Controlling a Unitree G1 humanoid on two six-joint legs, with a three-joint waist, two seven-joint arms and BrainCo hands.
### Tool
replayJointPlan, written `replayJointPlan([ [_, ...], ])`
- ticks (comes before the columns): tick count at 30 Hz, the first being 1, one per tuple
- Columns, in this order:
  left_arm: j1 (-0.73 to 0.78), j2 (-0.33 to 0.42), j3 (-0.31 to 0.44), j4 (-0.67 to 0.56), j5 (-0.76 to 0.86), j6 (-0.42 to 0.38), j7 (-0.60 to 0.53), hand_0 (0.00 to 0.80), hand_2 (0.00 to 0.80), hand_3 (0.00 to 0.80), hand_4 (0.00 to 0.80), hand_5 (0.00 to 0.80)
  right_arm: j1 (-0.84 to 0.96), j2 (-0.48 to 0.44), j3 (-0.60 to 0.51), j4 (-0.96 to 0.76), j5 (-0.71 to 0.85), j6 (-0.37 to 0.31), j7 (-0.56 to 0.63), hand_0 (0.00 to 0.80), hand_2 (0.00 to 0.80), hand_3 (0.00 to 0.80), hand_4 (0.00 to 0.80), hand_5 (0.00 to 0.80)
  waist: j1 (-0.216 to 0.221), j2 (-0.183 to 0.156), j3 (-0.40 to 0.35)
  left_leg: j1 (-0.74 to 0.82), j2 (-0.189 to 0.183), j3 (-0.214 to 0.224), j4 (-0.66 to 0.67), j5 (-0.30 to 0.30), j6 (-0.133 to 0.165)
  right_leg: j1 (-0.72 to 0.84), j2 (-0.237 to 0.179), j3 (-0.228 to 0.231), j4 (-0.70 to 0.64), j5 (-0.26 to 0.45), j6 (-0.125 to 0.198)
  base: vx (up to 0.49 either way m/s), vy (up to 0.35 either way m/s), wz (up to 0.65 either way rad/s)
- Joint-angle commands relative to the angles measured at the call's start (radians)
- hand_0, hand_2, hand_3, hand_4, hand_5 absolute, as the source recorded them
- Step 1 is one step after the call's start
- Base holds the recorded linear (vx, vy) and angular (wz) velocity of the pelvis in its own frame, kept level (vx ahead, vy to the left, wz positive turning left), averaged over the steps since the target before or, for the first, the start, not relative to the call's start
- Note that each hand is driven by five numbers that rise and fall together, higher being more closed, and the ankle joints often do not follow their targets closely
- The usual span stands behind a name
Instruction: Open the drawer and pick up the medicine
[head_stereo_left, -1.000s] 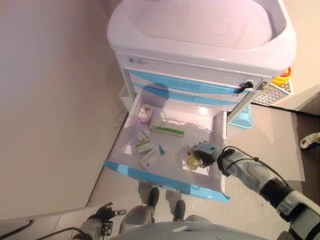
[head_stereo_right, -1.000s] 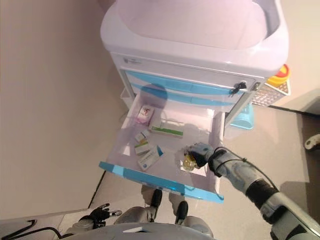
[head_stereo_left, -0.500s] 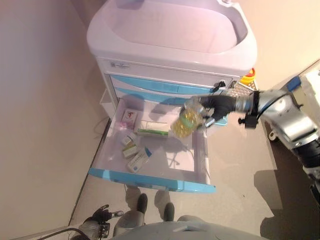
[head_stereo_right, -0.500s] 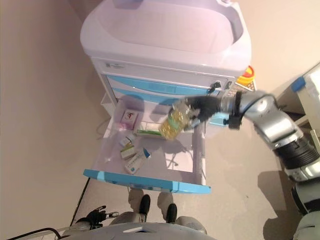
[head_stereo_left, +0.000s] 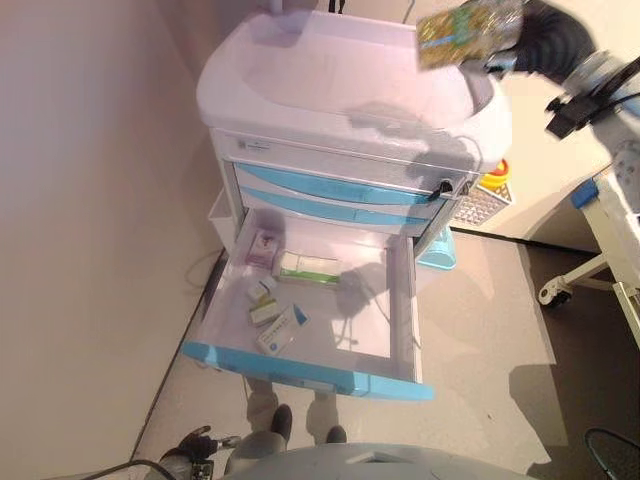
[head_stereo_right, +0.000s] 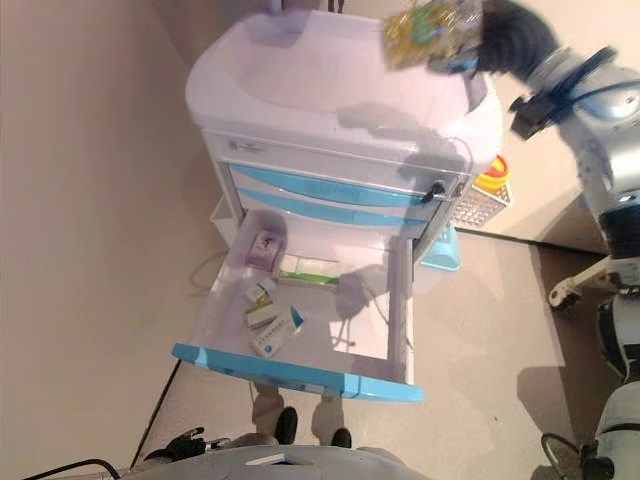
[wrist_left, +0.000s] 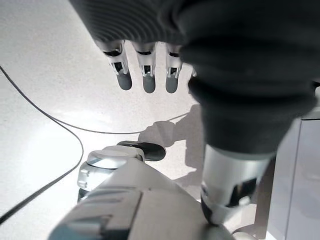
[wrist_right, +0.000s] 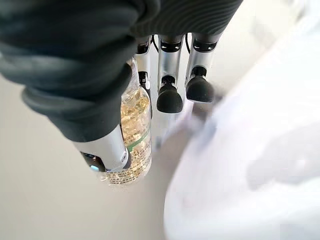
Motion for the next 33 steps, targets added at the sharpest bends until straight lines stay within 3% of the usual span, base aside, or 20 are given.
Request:
replayJointPlan([
  [1,0.034,0.054,-0.025,0.069,-0.016,0.009,-0.009,0.0,0.0,0.0,0.0,0.0,-0.148,-0.067,0.091,0.103,-0.098,-0.041,-0.115,0.8,0.8,0.8,0.8,0.8,0.03,-0.038,-0.071,0.038,-0.044,0.019,0.014,-0.133,0.009,-0.039,-0.034,0.039,0.05,0.018,0.074,0.0,0.0,0.0],
  [7,0.043,0.062,-0.038,0.061,-0.019,0.0,-0.008,0.0,0.0,0.0,0.0,0.0,-0.378,-0.101,0.32,0.312,-0.219,-0.036,-0.197,0.8,0.8,0.8,0.8,0.8,0.054,-0.046,-0.06,0.035,-0.048,0.0,0.016,-0.129,0.009,-0.037,-0.037,0.026,0.052,0.021,0.072,0.046,0.01,0.02],
  [12,0.049,0.074,-0.053,0.039,-0.021,0.002,0.003,0.0,0.0,0.0,0.0,0.0,-0.534,-0.109,0.484,0.411,-0.433,-0.046,-0.3,0.8,0.8,0.8,0.8,0.8,0.083,-0.054,-0.046,0.024,-0.053,-0.025,0.02,-0.125,0.013,-0.038,-0.04,0.012,0.052,0.021,0.071,0.062,-0.004,0.12],
  [15,0.051,0.084,-0.058,0.024,-0.018,0.006,0.003,0.0,0.0,0.0,0.0,0.0,-0.584,-0.11,0.552,0.438,-0.473,-0.006,-0.265,0.8,0.8,0.8,0.8,0.8,0.099,-0.057,-0.033,0.013,-0.056,-0.041,0.024,-0.123,0.015,-0.044,-0.042,0.003,0.057,0.017,0.069,0.052,-0.014,0.13],
  [23,0.034,0.108,-0.073,-0.014,-0.034,-0.01,0.008,0.0,0.0,0.0,0.0,0.0,-0.594,-0.077,0.633,0.493,-0.571,0.077,-0.193,0.8,0.8,0.8,0.8,0.8,0.131,-0.06,0.027,-0.036,-0.059,-0.074,0.034,-0.111,0.019,-0.08,-0.039,-0.019,0.068,0.011,0.058,-0.011,-0.041,0.2],
  [33,0.018,0.131,-0.103,-0.061,-0.056,-0.048,0.015,0.0,0.0,0.0,0.0,0.0,-0.61,-0.042,0.726,0.579,-0.698,0.083,-0.119,0.8,0.8,0.8,0.8,0.8,0.169,-0.061,0.103,-0.087,-0.056,-0.112,0.029,-0.087,0.014,-0.114,-0.03,-0.047,0.063,0.015,0.051,-0.041,-0.056,0.16],
])
